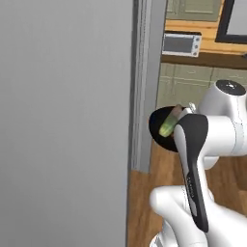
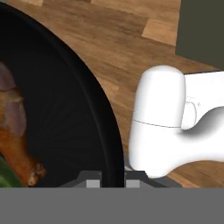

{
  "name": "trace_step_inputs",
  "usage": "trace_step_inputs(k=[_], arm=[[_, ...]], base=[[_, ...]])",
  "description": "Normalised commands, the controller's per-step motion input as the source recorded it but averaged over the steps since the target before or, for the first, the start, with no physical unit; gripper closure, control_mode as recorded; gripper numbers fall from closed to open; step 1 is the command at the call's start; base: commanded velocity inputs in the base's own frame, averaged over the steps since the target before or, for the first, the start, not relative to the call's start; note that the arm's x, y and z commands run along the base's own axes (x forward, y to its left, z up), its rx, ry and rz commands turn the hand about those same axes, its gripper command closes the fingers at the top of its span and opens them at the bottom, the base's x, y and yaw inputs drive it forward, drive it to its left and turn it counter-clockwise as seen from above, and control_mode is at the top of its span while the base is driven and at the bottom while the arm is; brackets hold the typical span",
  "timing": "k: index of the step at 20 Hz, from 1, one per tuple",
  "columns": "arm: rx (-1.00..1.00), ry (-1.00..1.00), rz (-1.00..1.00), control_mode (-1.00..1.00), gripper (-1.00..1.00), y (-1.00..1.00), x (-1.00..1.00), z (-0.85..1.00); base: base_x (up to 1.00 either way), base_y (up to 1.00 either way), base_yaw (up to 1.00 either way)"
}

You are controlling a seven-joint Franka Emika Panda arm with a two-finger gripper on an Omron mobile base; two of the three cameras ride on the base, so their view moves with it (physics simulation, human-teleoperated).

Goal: Pick the chicken drumstick and cucumber from their plates and place them in the bowl. Then put the bowl in the fridge.

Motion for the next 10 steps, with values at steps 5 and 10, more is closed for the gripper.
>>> trace_step_inputs(k=[5,10], arm=[[0.00,0.00,0.00,1.00,1.00,0.00,0.00,0.00],[0.00,0.00,0.00,1.00,1.00,0.00,0.00,0.00]], base=[[0.30,-0.30,0.80],[0.29,-0.62,0.69]])
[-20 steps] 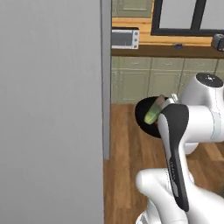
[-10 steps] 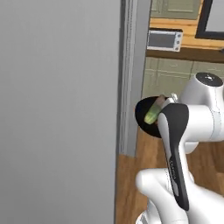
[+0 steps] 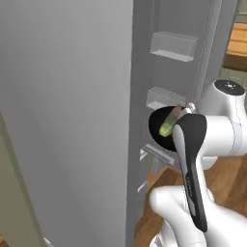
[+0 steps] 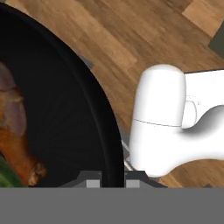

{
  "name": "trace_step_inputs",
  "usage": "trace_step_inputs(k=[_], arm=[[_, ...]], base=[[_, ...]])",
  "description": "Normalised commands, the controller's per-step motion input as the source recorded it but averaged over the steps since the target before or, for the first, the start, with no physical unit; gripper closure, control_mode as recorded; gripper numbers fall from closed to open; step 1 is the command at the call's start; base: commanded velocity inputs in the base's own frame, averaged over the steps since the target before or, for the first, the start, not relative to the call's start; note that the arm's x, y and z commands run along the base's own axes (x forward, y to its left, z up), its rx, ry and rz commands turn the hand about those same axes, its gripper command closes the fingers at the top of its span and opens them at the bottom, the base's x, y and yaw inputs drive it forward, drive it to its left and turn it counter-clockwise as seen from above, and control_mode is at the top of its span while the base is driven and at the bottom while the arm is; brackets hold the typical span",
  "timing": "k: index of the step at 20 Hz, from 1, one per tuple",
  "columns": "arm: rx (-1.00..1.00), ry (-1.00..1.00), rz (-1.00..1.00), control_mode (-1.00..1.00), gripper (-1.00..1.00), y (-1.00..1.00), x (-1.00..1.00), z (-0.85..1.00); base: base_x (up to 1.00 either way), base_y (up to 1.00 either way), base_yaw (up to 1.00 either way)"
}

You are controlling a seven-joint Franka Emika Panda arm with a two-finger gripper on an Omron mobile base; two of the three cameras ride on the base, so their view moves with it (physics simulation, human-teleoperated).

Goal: Pick the chicken drumstick and cucumber from their plates and place them in the bowl. Then put the bowl in the fridge.

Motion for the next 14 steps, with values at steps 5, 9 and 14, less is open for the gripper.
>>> trace_step_inputs(k=[5,9,14], arm=[[0.00,0.00,0.00,1.00,1.00,0.00,0.00,0.00],[0.00,0.00,0.00,1.00,1.00,0.00,0.00,0.00],[0.00,0.00,0.00,1.00,1.00,0.00,0.00,0.00]], base=[[0.34,-0.63,0.53],[0.34,-0.37,0.38],[0.06,-0.04,0.47]])
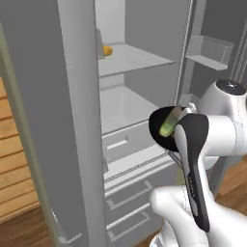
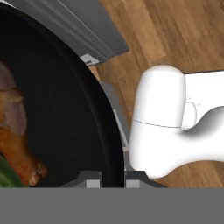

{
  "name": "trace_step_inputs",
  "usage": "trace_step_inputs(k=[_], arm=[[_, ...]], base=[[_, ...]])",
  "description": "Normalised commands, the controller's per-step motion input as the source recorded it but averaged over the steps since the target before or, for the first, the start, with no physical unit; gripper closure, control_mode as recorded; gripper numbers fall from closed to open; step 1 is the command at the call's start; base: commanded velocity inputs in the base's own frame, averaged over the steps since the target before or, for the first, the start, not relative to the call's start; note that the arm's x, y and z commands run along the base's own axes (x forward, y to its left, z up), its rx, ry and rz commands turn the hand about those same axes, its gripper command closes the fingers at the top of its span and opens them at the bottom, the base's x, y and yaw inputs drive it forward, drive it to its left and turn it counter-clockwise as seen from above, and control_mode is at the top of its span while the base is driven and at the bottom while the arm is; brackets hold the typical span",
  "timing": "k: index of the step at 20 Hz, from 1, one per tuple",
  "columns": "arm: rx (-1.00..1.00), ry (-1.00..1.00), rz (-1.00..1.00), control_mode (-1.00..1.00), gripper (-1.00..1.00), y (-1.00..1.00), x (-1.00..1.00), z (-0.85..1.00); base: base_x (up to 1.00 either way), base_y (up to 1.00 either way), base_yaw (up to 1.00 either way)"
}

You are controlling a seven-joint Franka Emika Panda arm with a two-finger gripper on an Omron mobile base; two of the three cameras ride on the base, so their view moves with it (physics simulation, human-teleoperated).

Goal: Pick the chicken drumstick and cucumber from their plates and place them in the bowl. Then put the bowl in the fridge.

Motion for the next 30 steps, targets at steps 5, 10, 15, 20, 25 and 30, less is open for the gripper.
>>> trace_step_inputs(k=[5,10,15,20,25,30], arm=[[0.00,0.00,0.00,1.00,1.00,0.00,0.00,0.00],[0.00,0.00,0.00,1.00,1.00,0.00,0.00,0.00],[0.00,0.00,0.00,1.00,1.00,0.00,0.00,0.00],[0.00,0.00,0.00,1.00,1.00,0.00,0.00,0.00],[0.00,0.00,0.00,1.00,1.00,0.00,0.00,0.00],[0.00,0.00,0.00,1.00,1.00,0.00,0.00,0.00]], base=[[0.28,-0.10,0.58],[0.31,-0.24,0.46],[0.18,-0.16,-0.02],[0.50,-0.01,-0.03],[0.50,0.00,0.00],[0.34,0.00,0.00]])
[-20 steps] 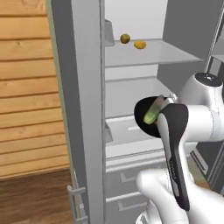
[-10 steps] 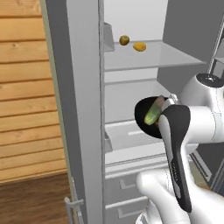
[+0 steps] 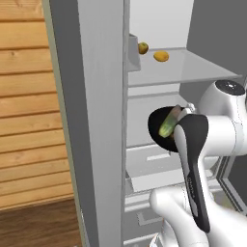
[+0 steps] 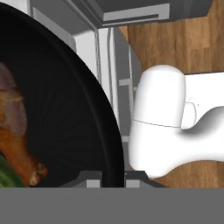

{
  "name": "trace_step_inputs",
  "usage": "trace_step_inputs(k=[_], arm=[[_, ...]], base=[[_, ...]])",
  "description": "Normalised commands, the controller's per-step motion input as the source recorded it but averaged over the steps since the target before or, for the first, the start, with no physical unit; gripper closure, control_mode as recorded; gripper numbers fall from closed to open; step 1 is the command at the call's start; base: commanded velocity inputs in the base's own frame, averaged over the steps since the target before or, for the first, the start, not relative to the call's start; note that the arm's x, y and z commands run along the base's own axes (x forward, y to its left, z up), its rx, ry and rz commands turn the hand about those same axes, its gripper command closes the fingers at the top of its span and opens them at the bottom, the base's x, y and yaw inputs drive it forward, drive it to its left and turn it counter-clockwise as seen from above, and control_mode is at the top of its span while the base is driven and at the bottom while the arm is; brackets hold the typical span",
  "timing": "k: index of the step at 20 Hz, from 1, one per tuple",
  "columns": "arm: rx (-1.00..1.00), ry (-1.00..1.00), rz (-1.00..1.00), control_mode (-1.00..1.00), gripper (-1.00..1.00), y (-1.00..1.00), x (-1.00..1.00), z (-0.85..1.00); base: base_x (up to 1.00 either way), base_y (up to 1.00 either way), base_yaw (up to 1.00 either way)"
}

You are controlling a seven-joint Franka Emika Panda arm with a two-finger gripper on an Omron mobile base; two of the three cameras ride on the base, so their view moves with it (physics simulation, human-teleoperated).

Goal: Pick the chicken drumstick and cucumber from their plates and place them in the bowl. Then put the bowl in the fridge.

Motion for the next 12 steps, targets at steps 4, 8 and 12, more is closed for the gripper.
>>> trace_step_inputs(k=[4,8,12], arm=[[0.00,0.00,0.00,1.00,1.00,0.00,0.00,0.00],[0.00,0.00,0.00,1.00,1.00,0.00,0.00,0.00],[0.00,0.00,0.00,1.00,1.00,0.00,0.00,0.00]], base=[[0.28,0.04,0.00],[0.42,0.10,0.00],[0.39,0.05,0.00]])
